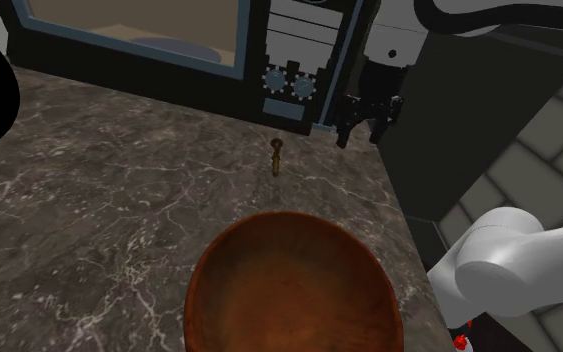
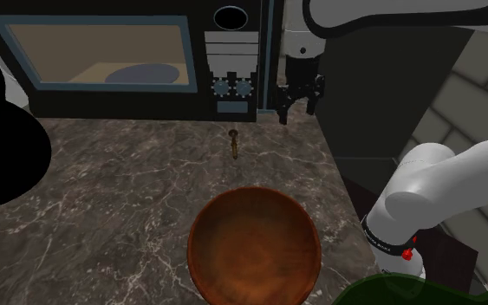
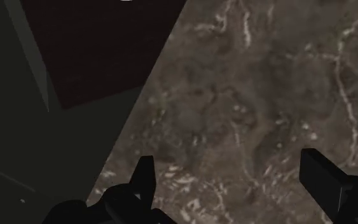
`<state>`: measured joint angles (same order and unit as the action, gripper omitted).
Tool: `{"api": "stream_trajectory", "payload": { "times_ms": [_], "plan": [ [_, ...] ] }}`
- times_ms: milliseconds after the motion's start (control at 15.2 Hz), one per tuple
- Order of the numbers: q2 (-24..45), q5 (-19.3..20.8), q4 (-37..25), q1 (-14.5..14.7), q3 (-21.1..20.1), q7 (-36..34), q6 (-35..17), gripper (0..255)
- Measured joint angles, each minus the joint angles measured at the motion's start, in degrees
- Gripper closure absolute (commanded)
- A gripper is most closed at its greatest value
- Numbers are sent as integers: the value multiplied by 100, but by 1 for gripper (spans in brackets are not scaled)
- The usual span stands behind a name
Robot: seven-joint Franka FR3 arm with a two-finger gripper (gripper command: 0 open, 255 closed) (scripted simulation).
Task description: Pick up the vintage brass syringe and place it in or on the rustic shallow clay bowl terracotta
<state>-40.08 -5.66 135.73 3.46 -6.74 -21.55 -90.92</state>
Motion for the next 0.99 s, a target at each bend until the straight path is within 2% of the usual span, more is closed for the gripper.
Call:
{"api": "stream_trajectory", "payload": {
  "times_ms": [462,990],
  "plan": [
    [576,-672,-619,162,-740,-1228,-152,0],
    [1507,-1061,-1593,218,-1507,-2533,-396,0]
  ]
}}
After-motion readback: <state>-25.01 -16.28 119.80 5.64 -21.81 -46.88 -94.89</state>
